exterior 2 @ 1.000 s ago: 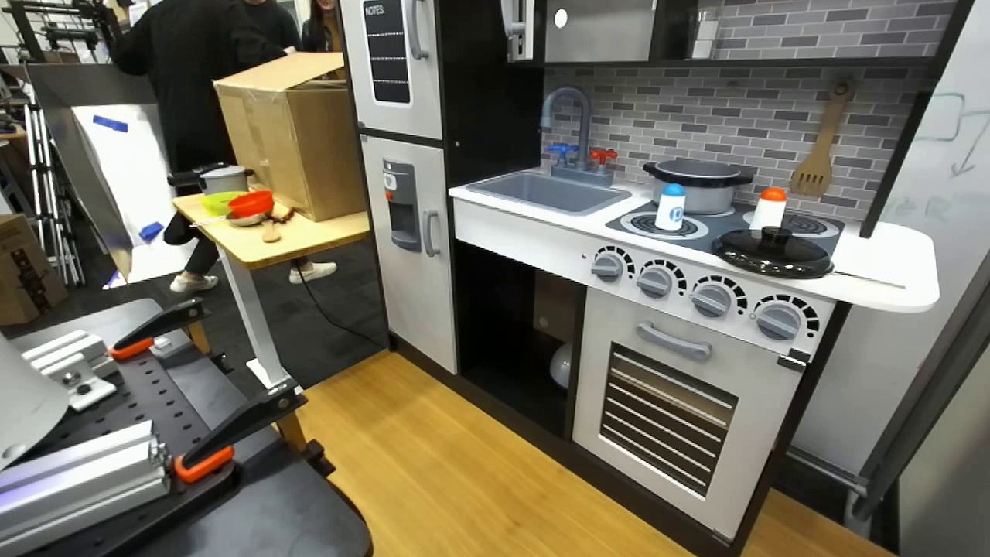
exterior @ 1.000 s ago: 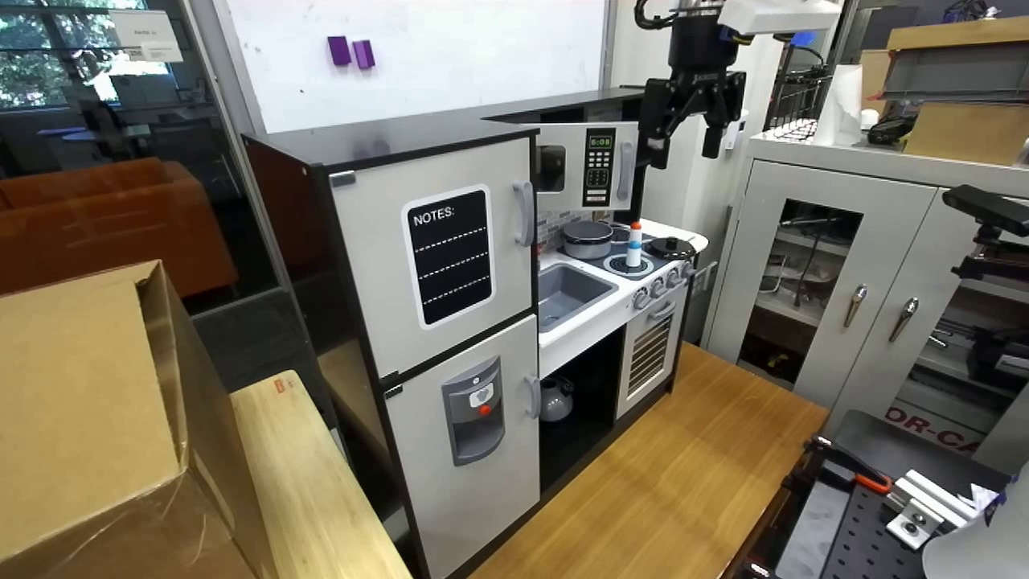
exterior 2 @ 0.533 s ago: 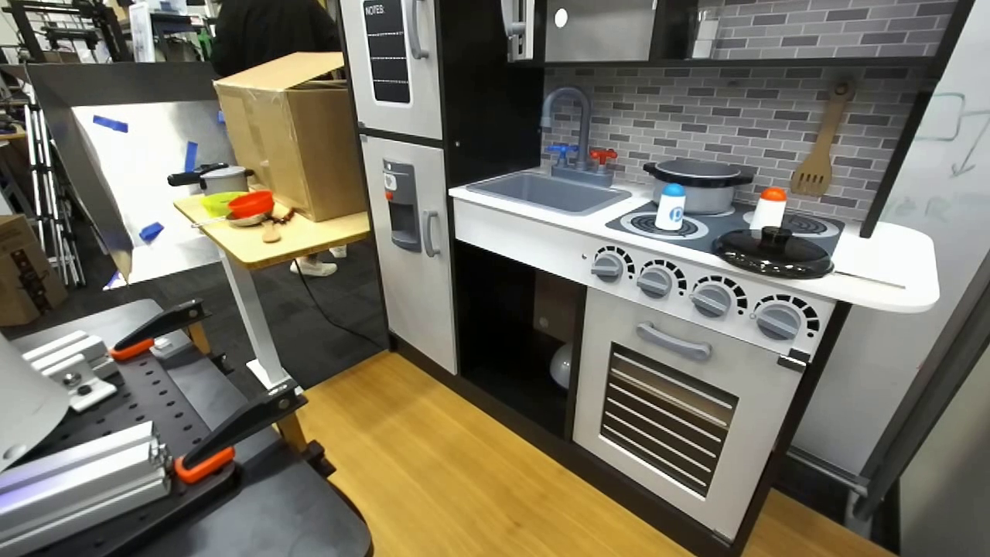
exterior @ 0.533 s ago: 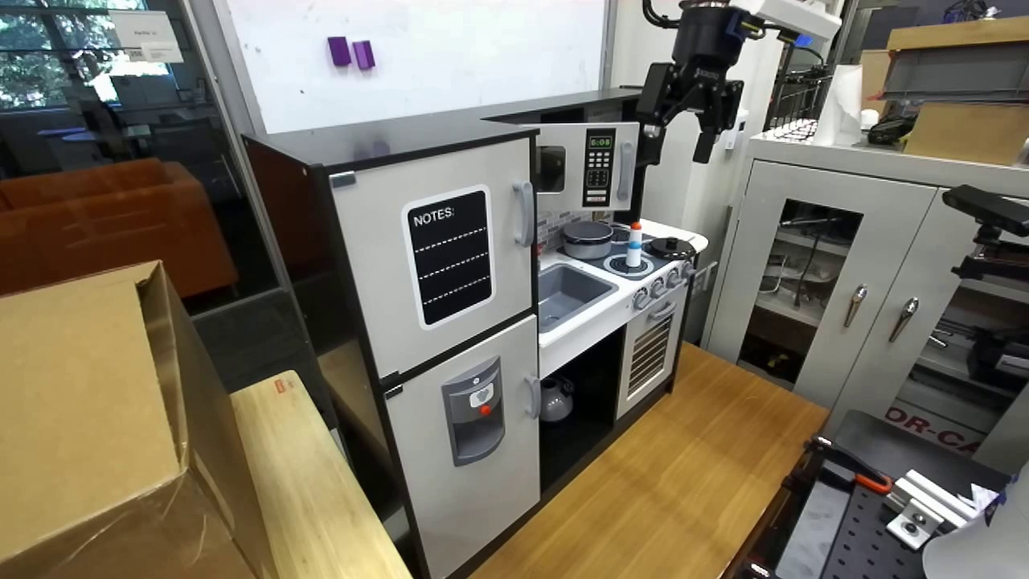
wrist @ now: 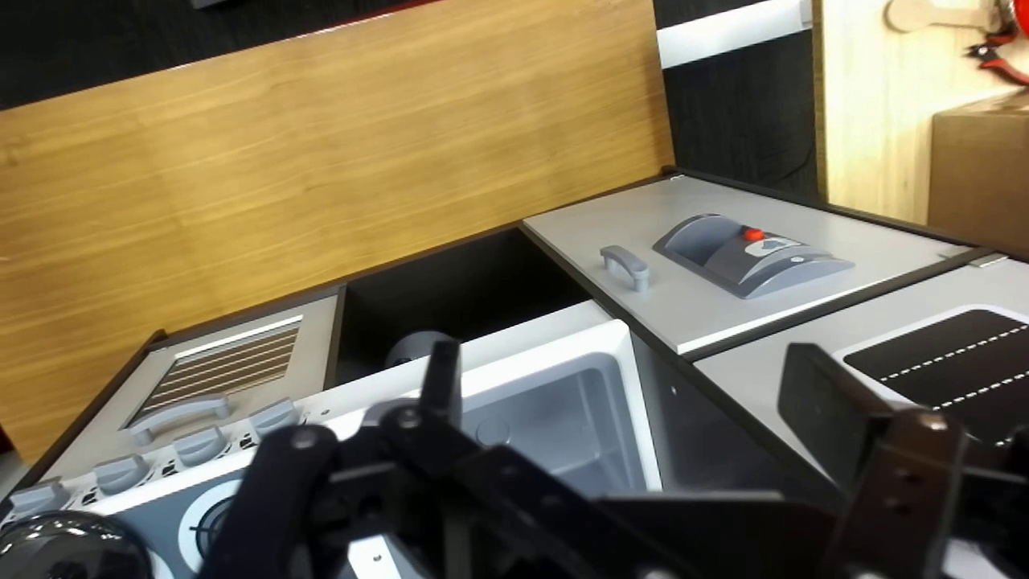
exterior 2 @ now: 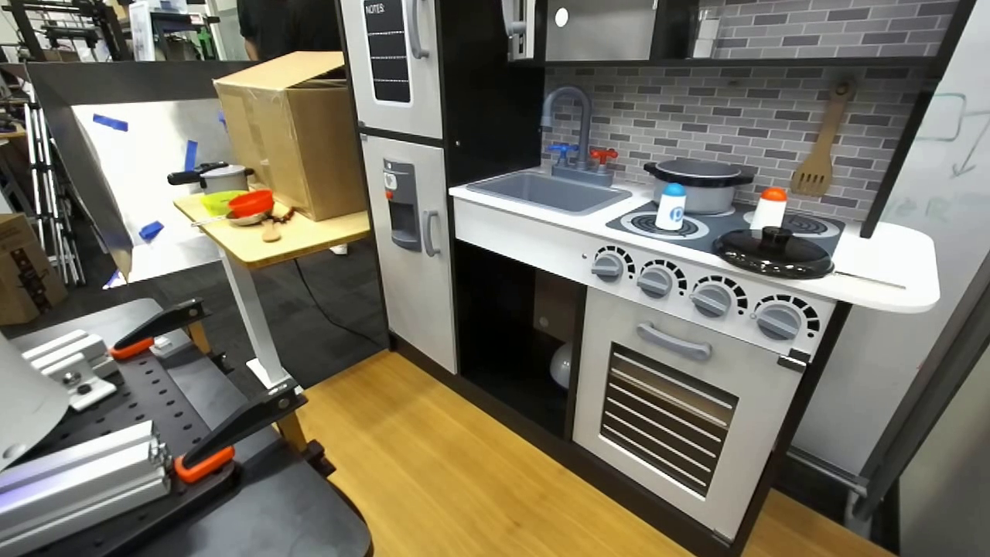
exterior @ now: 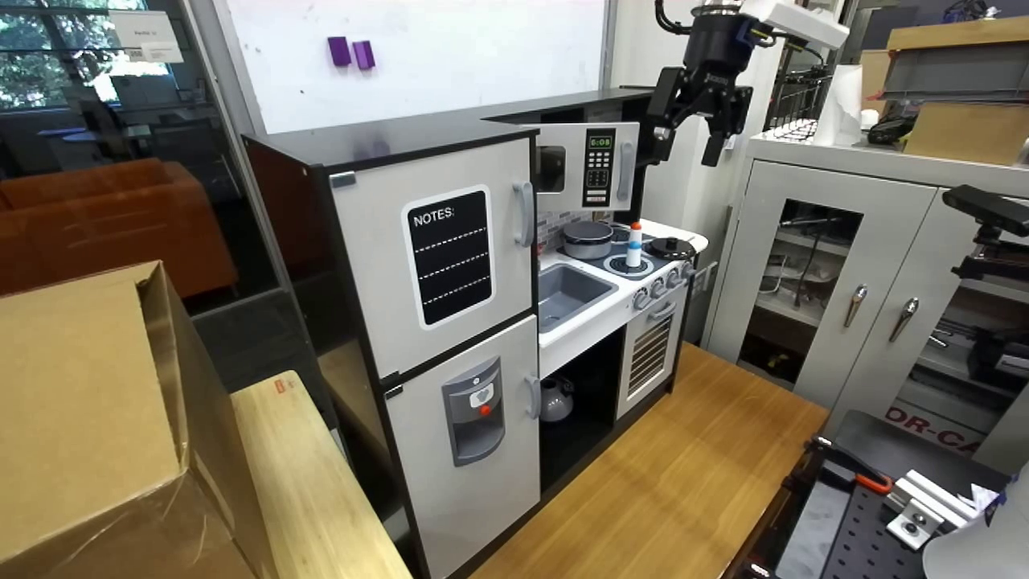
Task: Close the microwave door
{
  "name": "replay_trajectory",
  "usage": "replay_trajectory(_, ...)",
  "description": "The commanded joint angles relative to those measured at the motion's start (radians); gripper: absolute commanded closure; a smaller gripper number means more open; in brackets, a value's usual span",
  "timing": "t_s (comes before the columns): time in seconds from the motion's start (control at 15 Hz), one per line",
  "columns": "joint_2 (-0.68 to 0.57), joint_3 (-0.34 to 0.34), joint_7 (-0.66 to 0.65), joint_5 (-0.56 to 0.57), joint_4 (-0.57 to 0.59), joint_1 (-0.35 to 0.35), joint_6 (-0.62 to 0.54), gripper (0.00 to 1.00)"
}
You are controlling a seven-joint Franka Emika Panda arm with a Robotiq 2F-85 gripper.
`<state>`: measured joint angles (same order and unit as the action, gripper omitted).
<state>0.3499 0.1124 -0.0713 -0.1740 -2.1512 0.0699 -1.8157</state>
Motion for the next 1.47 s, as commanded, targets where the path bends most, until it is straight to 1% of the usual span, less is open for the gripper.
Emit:
replay_trajectory(0.0, -0.001, -0.007, 0.002, -0.002, 0.002, 0.008, 0.002, 0.00)
replay_trajectory(0.2, -0.001, -0.007, 0.002, -0.002, 0.002, 0.008, 0.002, 0.00)
replay_trajectory(0.6, 0.005, -0.016, -0.070, -0.028, -0.007, 0.012, -0.196, 0.00)
replay_trajectory(0.8, 0.009, -0.018, -0.094, -0.028, -0.012, 0.009, -0.263, 0.00)
replay_trajectory(0.93, 0.015, -0.017, -0.096, -0.029, -0.017, 0.007, -0.269, 0.00)
replay_trajectory(1.0, 0.001, -0.016, -0.085, -0.011, 0.002, 0.008, -0.238, 0.00)
replay_trajectory(1.4, 0.001, -0.016, -0.086, -0.011, 0.002, 0.008, -0.237, 0.00)
